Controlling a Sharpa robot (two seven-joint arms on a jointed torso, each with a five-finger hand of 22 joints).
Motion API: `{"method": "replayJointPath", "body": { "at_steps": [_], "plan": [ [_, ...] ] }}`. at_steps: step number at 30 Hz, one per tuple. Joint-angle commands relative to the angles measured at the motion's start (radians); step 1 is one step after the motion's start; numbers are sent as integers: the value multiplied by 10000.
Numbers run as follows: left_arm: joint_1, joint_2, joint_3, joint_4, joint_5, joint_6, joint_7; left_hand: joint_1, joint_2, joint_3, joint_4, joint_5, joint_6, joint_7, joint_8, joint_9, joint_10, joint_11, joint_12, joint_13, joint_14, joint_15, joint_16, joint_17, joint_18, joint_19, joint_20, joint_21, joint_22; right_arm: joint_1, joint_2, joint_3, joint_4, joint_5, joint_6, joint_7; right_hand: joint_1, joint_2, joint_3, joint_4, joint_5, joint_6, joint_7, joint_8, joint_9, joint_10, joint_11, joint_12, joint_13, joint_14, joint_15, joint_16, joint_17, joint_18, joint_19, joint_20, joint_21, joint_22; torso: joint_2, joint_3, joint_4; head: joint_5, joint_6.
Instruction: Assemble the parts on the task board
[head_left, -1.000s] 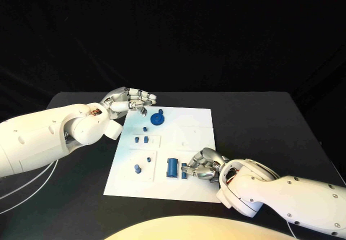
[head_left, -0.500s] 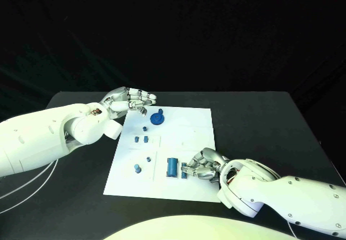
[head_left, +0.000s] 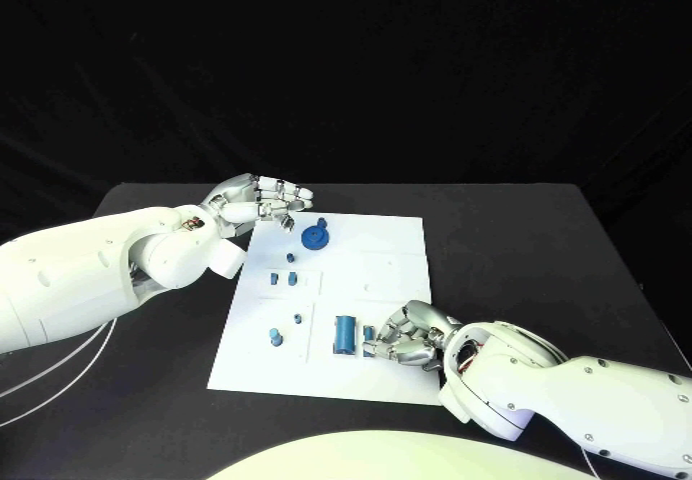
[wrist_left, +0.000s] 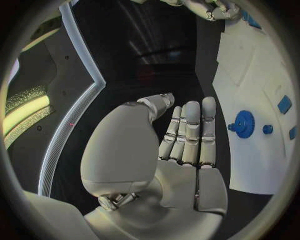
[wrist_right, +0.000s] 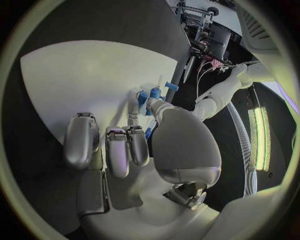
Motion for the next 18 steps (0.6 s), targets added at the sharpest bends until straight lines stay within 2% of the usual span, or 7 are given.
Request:
{"method": "replayJointPath", "body": {
  "at_steps": [1,13,18],
  "plan": [
    [-1,14,4,10,62,167,44,-17,46,59,23,58,-68,6,23,-9,-96,-8,41,-13,-82,-5,47,-9,144,4,26,-41,13,-19,-2,-1,24,-102,375,135,26,-114,-56,-23,40,-5,-13,56,9,567,-70,48,1947,968,-64,-22,2175,-167,249,-86,-25,1833,6,6,9,-43,-17],
    [-2,19,5,20,61,173,61,-30,49,80,23,60,-89,12,16,-15,-110,-3,51,-19,-84,0,53,-18,144,2,30,-41,15,-21,70,-1,-148,-127,526,59,117,-168,-63,-43,51,-8,-25,69,17,564,-79,42,1944,967,-69,-24,2171,-166,246,-90,-36,1831,15,21,-8,-35,-45],
    [-3,26,5,19,60,179,71,-30,49,80,23,60,-89,12,16,-15,-110,-3,51,-19,-84,0,53,-18,144,2,30,-41,15,-21,176,1,-337,-198,390,55,240,-68,16,-33,67,-3,-36,84,25,567,-90,47,1950,967,-78,-24,2171,-166,246,-97,-33,1832,2,15,4,-27,-48]
  ]
}}
